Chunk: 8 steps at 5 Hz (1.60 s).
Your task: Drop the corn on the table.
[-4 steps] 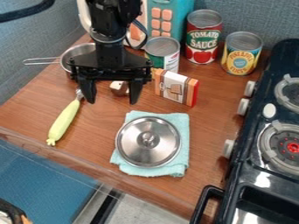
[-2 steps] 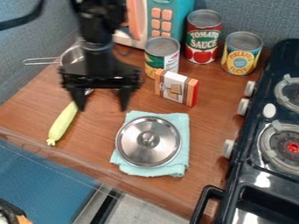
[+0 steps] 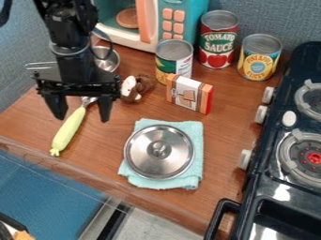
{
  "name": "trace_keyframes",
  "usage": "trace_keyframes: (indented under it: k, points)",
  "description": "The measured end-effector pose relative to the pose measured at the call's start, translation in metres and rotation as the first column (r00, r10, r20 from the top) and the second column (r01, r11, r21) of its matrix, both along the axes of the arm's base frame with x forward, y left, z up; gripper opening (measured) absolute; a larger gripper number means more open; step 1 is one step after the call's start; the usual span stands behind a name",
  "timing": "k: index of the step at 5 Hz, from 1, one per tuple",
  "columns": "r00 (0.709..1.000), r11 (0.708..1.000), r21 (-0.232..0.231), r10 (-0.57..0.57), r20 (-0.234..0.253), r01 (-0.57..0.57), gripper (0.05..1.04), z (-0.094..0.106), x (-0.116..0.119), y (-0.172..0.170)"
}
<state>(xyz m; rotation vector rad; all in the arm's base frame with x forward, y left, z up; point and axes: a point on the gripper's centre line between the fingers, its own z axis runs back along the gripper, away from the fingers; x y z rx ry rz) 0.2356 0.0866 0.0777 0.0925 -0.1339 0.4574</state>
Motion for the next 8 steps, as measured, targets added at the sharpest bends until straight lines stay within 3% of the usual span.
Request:
trace_keyframes:
  k: [3, 5, 6, 8]
  points:
    - [0.995, 0.999, 0.01, 0.048, -0.085, -0.047, 1.001, -0.046, 0.005, 0.047]
    - [0.993, 0.997, 0.04, 0.071, -0.094, -0.067, 1.001, -0.066, 0.006, 0.054]
    - [0.992, 0.994, 0.062, 0.098, -0.079, -0.093, 0.942, -0.069, 0.003, 0.056]
    - [0.988, 0.99, 0.045, 0.138, -0.064, -0.136, 0.409, -0.069, 0.0, 0.051]
